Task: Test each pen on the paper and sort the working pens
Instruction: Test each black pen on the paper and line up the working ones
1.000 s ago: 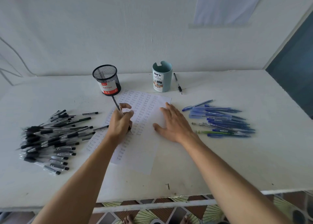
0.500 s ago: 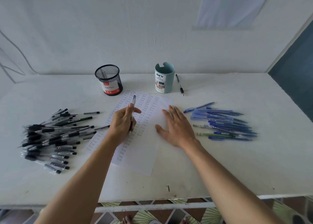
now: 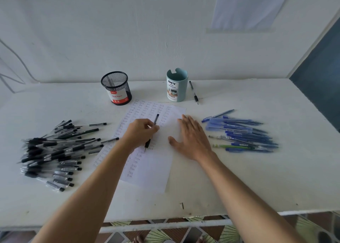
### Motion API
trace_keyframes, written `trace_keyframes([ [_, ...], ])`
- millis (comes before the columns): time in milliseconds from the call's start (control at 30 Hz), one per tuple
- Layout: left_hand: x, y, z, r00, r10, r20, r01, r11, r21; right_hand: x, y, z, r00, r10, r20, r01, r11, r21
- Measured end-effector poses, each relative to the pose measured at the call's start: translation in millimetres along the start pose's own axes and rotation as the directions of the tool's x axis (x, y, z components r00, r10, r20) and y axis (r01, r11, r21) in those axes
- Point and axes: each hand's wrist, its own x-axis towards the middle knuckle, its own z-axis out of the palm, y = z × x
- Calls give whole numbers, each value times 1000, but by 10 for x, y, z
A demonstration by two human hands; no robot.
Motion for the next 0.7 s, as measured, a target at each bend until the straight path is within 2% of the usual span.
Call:
trace_keyframes([
  [100,100,108,128,997,51,-58,-40,983,181,-1,18,-23,1000,-16,-2,16,999,41],
  [200,192,246,261,994,76,-81,-55,971,231,-9,31,-36,1000,-24,4,24,998,62],
  [300,270,300,328,991,77,-107,-54,978,199,1,48,-18,1000,-24,11,23,996,90],
  [367,287,260,293,973,118,-198,-76,975,209,20,46,-21,1000,17,5,-17,980,196],
  [433,308,165,243,940,182,-288,-73,933,352,64,36,-31,995,88,-53,-67,947,314],
  [500,340,52,223,948,191,-254,-34,855,518,117,1,-18,976,149,-160,-85,932,351],
  [567,367,-30,234,977,154,-146,-29,777,629,174,-60,16,951,189,-247,-102,940,325],
  [700,398,-112,259,984,150,-93,-54,759,648,254,-185,-15,946,248,-209,-192,948,255],
])
